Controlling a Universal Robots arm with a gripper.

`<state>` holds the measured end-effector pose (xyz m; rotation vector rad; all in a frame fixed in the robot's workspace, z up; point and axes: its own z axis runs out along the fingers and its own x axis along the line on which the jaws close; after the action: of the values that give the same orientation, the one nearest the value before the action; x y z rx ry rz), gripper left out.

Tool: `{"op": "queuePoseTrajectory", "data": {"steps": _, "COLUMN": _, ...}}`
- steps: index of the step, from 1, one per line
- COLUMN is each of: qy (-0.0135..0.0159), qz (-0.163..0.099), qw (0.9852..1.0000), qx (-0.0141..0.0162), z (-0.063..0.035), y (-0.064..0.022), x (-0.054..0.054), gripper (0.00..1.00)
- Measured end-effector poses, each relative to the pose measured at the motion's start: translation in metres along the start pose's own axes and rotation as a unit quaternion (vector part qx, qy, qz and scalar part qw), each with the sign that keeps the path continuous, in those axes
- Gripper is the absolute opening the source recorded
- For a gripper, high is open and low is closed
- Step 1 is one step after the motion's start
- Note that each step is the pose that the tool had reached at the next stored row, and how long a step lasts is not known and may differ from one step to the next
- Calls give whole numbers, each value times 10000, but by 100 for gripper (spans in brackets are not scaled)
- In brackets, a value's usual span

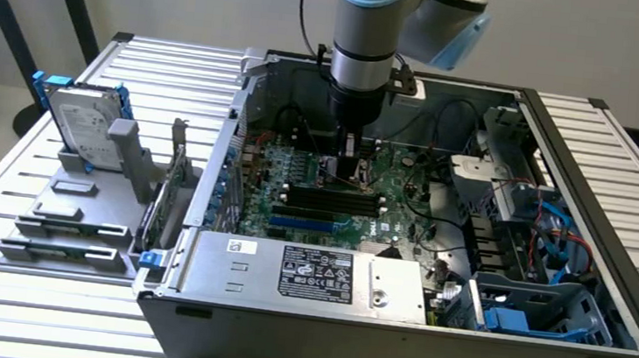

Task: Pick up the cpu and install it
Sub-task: 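Place the cpu into insertion slot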

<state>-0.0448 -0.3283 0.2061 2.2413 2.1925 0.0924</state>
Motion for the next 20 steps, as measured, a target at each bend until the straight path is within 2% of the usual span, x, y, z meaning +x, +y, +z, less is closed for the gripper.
{"op": "queuePoseTrajectory", "data": {"steps": 4, "qy": -16, "qz": -1, "qw": 10000, "qx": 1, "z": 23, "y": -1, "x": 8, "gripper": 55}}
{"op": "queuePoseTrajectory", "data": {"steps": 8, "qy": -49, "qz": -2, "qw": 10000, "qx": 10, "z": 40, "y": -2, "x": 25, "gripper": 55}}
{"op": "queuePoseTrajectory", "data": {"steps": 20, "qy": -67, "qz": -1, "qw": 10000, "qx": 39, "z": 64, "y": 14, "x": 32, "gripper": 55}}
